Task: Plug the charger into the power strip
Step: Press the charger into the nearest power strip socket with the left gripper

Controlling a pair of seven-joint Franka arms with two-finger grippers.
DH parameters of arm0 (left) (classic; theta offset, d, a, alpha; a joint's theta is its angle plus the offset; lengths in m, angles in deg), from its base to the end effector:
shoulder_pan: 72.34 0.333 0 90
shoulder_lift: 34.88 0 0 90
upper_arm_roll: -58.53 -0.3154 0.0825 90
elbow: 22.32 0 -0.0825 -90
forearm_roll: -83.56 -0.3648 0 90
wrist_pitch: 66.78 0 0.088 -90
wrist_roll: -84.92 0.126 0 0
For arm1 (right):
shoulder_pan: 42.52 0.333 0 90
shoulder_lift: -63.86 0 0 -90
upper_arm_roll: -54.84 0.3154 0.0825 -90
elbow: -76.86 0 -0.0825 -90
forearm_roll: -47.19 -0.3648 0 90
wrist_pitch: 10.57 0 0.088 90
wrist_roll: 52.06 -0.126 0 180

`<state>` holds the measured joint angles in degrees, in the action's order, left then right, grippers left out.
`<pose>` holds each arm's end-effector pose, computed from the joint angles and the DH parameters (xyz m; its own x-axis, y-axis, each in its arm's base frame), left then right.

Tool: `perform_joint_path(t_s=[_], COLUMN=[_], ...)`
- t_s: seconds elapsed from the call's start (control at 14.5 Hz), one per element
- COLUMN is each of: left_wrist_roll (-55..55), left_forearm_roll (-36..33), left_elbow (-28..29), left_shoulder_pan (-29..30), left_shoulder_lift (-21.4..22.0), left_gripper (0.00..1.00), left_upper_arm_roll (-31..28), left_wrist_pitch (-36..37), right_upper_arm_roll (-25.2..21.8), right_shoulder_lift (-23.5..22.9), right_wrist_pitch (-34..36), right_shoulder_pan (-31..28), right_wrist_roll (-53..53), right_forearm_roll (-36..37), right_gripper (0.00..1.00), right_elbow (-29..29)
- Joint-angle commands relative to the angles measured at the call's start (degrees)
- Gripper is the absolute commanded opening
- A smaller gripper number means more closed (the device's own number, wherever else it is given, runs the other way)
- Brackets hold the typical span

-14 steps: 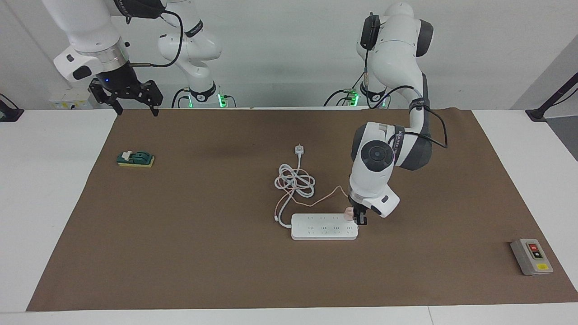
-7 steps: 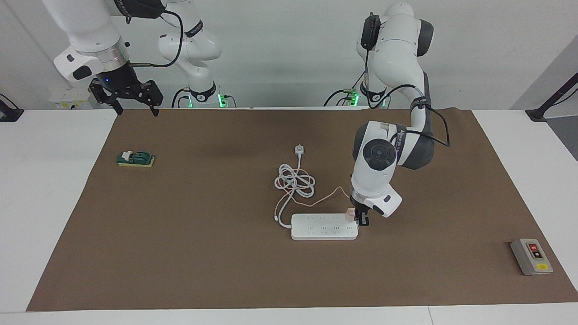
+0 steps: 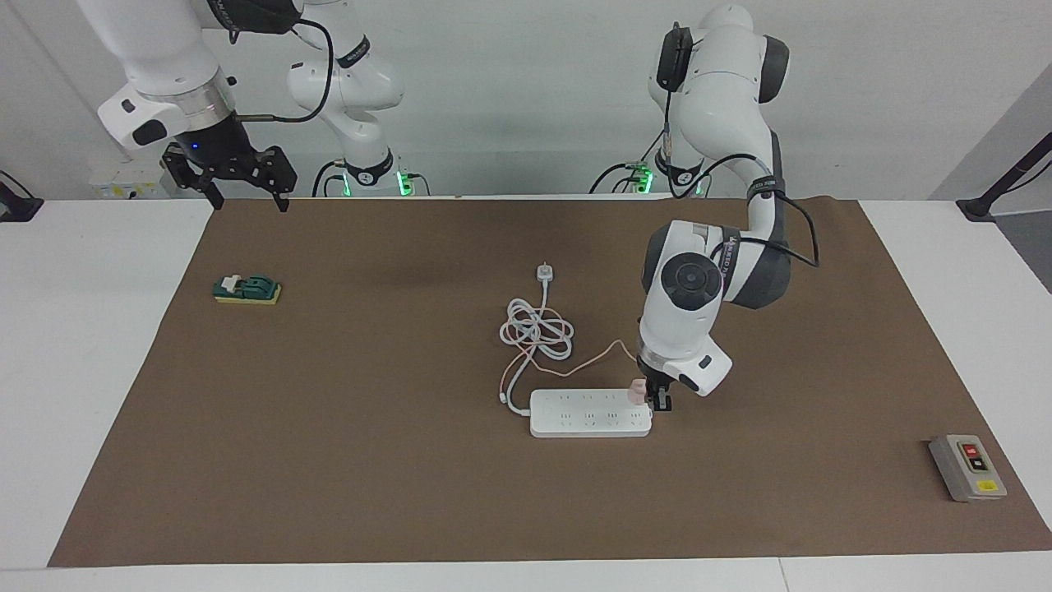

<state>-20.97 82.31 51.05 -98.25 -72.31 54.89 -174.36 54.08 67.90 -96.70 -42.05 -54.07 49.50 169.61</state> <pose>0.6524 -0.2757 0.3509 0.1311 0.9888 0.0719 0.9910 -0.1287 -0.0372 0.5051 -0.0081 0.6144 0.9981 -0.0427 -0.0436 -0.0410 -0.9983 0.0409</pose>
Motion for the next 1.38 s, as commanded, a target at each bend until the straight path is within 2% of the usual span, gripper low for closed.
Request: perform_joint_path(t_s=[0.0,1.31], left_wrist_roll=[0.8,1.8], left_forearm_roll=[0.7,0.5], left_elbow=[0.0,1.0], left_shoulder_pan=[0.1,-0.2], left_shoulder_lift=[-0.2,-0.6], left_gripper=[0.00,0.00], left_upper_arm_roll=[-0.1,-0.2], left_wrist_pitch=[-0.4,0.0], right_upper_arm_roll=[0.2,0.2], right_shoulder_lift=[0.9,0.9], right_wrist_pitch=[-0.3,-0.5], right_shoulder_pan=[-0.1,-0.1], right_wrist_roll=[-0.1,-0.4], right_forearm_roll=[0.2,0.2], right_gripper=[1.00,1.00], right_elbow=[0.8,0.9])
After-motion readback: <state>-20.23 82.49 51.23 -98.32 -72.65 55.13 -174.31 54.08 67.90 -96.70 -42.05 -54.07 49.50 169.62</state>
